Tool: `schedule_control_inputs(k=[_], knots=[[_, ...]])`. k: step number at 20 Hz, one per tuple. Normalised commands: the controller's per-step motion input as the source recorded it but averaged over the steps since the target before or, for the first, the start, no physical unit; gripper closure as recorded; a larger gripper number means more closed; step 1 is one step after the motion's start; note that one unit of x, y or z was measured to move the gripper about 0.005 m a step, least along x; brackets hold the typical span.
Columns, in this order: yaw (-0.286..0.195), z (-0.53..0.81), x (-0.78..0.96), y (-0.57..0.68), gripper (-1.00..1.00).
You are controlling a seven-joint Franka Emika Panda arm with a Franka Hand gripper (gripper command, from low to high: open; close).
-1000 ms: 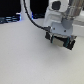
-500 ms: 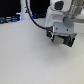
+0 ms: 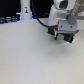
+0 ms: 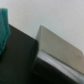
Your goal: Open the kcup holder, insert the kcup into the holder, and close the kcup holder
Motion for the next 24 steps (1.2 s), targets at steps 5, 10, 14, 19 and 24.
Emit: schedule_control_inputs(k=[5,10,14,19,24], knots=[[0.067,0.02,-0.44,0.66,-1.0],[0.058,0.02,-0.51,0.63,-1.0],[0.05,0.01,-0.56,0.61,-1.0],[0.051,0.01,-0.56,0.6,-1.0],[0.05,0.01,-0.57,0.59,-1.0]])
